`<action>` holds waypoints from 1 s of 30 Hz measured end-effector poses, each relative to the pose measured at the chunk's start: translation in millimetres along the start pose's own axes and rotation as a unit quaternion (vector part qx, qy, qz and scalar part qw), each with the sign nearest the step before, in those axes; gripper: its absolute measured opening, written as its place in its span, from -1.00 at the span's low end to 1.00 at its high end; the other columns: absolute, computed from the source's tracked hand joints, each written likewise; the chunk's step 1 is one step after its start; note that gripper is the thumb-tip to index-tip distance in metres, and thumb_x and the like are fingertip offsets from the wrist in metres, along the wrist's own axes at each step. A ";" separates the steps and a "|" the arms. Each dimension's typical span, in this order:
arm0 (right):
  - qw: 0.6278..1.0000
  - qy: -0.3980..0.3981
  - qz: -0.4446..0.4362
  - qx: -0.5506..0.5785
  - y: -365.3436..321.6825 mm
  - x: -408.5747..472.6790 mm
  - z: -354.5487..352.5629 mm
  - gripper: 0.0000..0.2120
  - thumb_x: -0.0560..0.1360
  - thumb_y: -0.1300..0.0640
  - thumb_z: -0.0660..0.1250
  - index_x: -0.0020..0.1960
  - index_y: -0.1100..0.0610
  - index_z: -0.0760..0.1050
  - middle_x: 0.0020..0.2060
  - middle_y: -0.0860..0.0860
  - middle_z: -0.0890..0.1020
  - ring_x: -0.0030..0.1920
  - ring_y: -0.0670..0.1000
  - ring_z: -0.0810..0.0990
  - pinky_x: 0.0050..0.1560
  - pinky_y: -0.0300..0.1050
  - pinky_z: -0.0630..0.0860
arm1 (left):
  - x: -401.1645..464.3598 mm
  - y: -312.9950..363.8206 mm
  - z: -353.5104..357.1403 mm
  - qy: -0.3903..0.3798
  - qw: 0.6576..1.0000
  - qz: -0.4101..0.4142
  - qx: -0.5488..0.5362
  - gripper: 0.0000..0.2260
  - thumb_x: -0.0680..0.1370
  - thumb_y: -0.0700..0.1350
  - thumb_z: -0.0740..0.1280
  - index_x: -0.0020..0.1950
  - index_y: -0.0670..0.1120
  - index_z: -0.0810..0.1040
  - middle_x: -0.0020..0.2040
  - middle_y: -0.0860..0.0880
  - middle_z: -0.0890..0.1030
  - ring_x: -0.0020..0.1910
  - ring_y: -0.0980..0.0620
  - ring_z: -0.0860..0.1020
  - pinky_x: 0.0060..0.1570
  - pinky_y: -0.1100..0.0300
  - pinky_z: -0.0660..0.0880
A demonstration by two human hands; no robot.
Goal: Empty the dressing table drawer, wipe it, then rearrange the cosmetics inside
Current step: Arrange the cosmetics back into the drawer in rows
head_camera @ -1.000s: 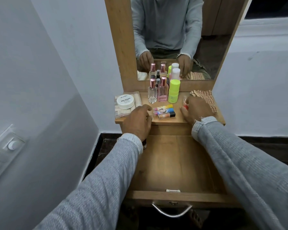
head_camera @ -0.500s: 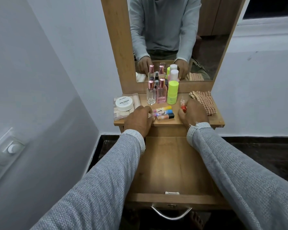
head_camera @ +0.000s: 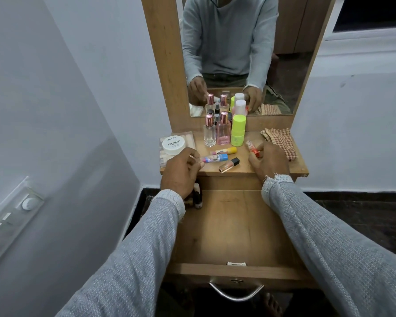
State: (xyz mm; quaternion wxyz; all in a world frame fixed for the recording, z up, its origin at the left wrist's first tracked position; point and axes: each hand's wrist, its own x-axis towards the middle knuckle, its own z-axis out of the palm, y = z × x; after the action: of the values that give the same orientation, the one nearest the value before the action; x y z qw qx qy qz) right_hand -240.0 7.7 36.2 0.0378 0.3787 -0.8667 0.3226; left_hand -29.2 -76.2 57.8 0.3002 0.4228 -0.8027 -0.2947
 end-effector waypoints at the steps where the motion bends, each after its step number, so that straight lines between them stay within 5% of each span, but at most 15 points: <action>1: 1.000 0.004 -0.003 0.005 0.1 -0.8 -0.8 -0.79 0.46 0.08 0.36 -0.02 0.22 0.55 -0.13 0.13 0.61 -0.11 0.10 0.54 -0.11 -0.07 0.44 | -5.0 -0.6 -4.3 0.008 0.999 -0.010 -0.034 -0.88 0.53 -0.07 0.40 0.03 0.01 0.53 -0.10 0.06 0.60 -0.19 0.08 0.59 -0.22 0.20 0.56; 4: 1.000 0.012 -0.002 0.026 0.8 -2.6 -2.0 -0.80 0.46 0.09 0.35 -0.05 0.23 0.56 -0.16 0.13 0.63 -0.14 0.09 0.55 -0.11 -0.06 0.47 | -26.5 -4.4 -13.6 0.019 0.992 -0.036 -0.120 -0.90 0.52 -0.07 0.42 -0.02 -0.02 0.55 -0.15 0.05 0.62 -0.33 0.09 0.61 -0.34 0.25 0.55; 8: 0.994 0.034 0.021 0.101 4.3 -11.2 -7.5 -0.81 0.46 0.09 0.36 -0.05 0.21 0.57 -0.19 0.07 0.63 -0.18 0.04 0.56 -0.11 -0.06 0.51 | -65.0 -20.8 -4.9 -0.045 0.986 -0.046 -0.152 -0.90 0.49 -0.16 0.45 -0.04 -0.12 0.58 -0.18 -0.03 0.66 -0.30 0.09 0.63 -0.27 0.19 0.61; 11: 0.981 0.050 0.041 0.181 9.9 -24.8 -12.7 -0.81 0.46 0.11 0.37 0.01 0.19 0.59 -0.14 0.02 0.63 -0.20 -0.08 0.54 -0.21 -0.30 0.48 | -82.3 -31.9 11.4 -0.103 0.982 -0.071 -0.138 -0.91 0.47 -0.20 0.46 -0.07 -0.11 0.59 -0.14 -0.02 0.66 -0.19 0.03 0.64 -0.27 0.19 0.62; 16: 0.957 0.008 -0.002 0.291 22.4 -64.6 -21.2 -0.81 0.47 0.17 0.40 0.08 0.11 0.58 -0.08 -0.04 0.64 -0.11 -0.05 0.64 -0.10 -0.11 0.63 | -82.1 -35.9 30.8 -0.205 0.968 -0.116 -0.087 -0.92 0.48 -0.18 0.45 -0.06 -0.07 0.59 -0.14 0.00 0.66 -0.18 0.05 0.63 -0.17 0.24 0.60; 20: 0.962 -0.084 -0.098 0.239 38.4 -105.1 -25.6 -0.79 0.45 0.22 0.42 0.08 0.09 0.58 -0.06 -0.07 0.62 -0.08 -0.18 0.59 -0.09 -0.41 0.53 | -76.0 -41.8 39.0 -0.225 0.958 -0.155 -0.082 -0.93 0.49 -0.24 0.43 -0.08 -0.11 0.58 -0.13 -0.06 0.67 -0.25 0.05 0.62 -0.11 0.15 0.62; 26: 0.954 -0.269 -0.070 0.111 43.1 -110.3 1.8 -0.85 0.46 0.15 0.41 0.03 0.11 0.63 -0.09 -0.07 0.65 -0.12 -0.16 0.57 -0.04 -0.27 0.54 | -74.5 -50.6 49.4 -0.252 0.961 -0.106 0.033 -0.92 0.49 -0.22 0.43 -0.04 -0.10 0.59 -0.15 0.05 0.60 -0.21 0.16 0.52 -0.15 0.35 0.46; 30: 0.945 -0.317 -0.053 0.058 42.0 -108.4 21.5 -0.84 0.45 0.13 0.42 0.03 0.08 0.62 -0.07 -0.04 0.66 -0.11 -0.13 0.58 -0.11 -0.29 0.48 | -75.7 -52.0 52.0 -0.266 0.957 -0.090 0.067 -0.90 0.48 -0.25 0.42 -0.06 -0.09 0.58 -0.04 -0.03 0.63 -0.07 0.04 0.57 -0.01 0.22 0.52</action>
State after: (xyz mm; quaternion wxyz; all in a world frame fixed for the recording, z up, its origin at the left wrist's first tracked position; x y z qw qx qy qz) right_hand -187.8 84.8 -36.7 -0.2443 0.5082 -0.7922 0.2332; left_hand -6.2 -24.4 -31.2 0.0190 0.4185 -0.8303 -0.3674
